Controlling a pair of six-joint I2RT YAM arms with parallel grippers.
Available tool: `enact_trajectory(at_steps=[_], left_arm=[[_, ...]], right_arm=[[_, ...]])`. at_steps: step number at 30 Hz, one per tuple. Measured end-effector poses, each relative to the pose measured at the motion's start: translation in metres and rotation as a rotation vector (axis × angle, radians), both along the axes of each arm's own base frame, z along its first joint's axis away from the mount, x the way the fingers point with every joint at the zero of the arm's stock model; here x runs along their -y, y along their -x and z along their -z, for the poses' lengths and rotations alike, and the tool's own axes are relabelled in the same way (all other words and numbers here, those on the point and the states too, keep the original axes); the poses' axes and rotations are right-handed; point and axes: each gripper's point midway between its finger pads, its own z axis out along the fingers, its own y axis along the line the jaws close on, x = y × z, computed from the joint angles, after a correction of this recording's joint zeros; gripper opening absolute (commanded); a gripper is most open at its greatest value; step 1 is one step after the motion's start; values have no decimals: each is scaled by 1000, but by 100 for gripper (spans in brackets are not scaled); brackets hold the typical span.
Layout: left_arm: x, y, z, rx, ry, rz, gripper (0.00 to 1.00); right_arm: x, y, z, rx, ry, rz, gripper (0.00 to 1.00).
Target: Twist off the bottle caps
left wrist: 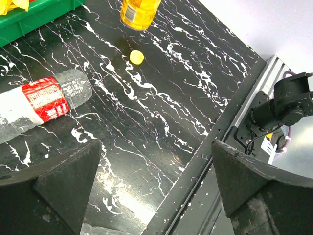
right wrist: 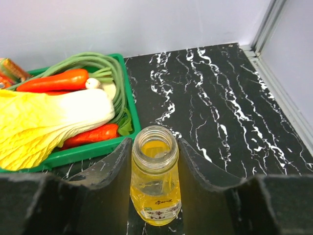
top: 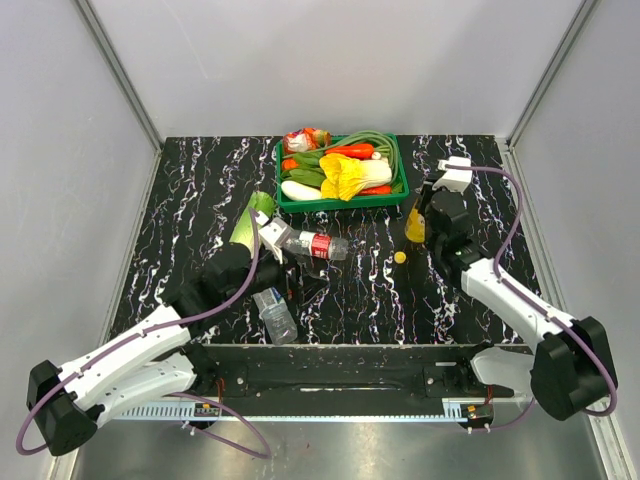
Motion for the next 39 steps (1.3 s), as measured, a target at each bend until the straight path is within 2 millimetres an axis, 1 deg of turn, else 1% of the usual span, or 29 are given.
enact_trajectory(at_steps=[3, 6, 9, 12, 14, 19, 21, 23, 24, 25, 26, 27, 28, 31, 33, 35, 36, 39], left_arm=[[1, 1, 2, -5, -3, 6, 99], [2, 1, 5, -12, -9, 8, 99], [2, 1, 6, -15, -11, 10, 99], [2, 1, 6, -16, -12, 11, 99], [2, 1, 6, -15, -12, 10, 99], [2, 1, 6, -16, -12, 10, 99], [2, 1, 6, -15, -12, 10, 99], [2, 1, 6, -15, -12, 10, 99], [2, 1, 6, -15, -11, 10, 99], [2, 1, 5, -14, -10, 10, 99], [1, 1, 4, -11, -7, 10, 99], [1, 2, 3, -9, -5, 10, 99], [1, 2, 2, -7, -3, 10, 99], [0, 3, -1, -1, 4, 10, 99], [-1, 3, -2, 1, 6, 9, 99], [-1, 4, -2, -1, 7, 8, 99], [-2, 3, -1, -4, 5, 4, 99], [-4, 3, 3, -25, -5, -15, 99]], right_arm=[[3, -6, 1, 16, 9, 32, 0], [5, -10, 8, 6, 16, 56, 2], [6, -11, 16, -14, 13, 73, 13], [6, -11, 20, -23, 2, 78, 16], [6, -11, 21, -23, -6, 79, 22], [7, -7, 32, -56, -7, 84, 24], [8, -5, 38, -77, -8, 86, 28], [8, -4, 40, -77, -17, 88, 31], [9, -2, 40, -75, -24, 90, 36], [9, -1, 41, -74, -28, 90, 44], [10, 1, 41, -71, -34, 91, 47], [10, 2, 41, -69, -39, 91, 54], [10, 3, 41, -67, -46, 92, 64], [12, 8, 44, -76, -57, 95, 82], [13, 12, 46, -85, -60, 92, 88], [11, 15, 44, -92, -62, 77, 98], [10, 16, 43, -94, -69, 65, 100], [5, 20, 36, -106, -78, 30, 100]])
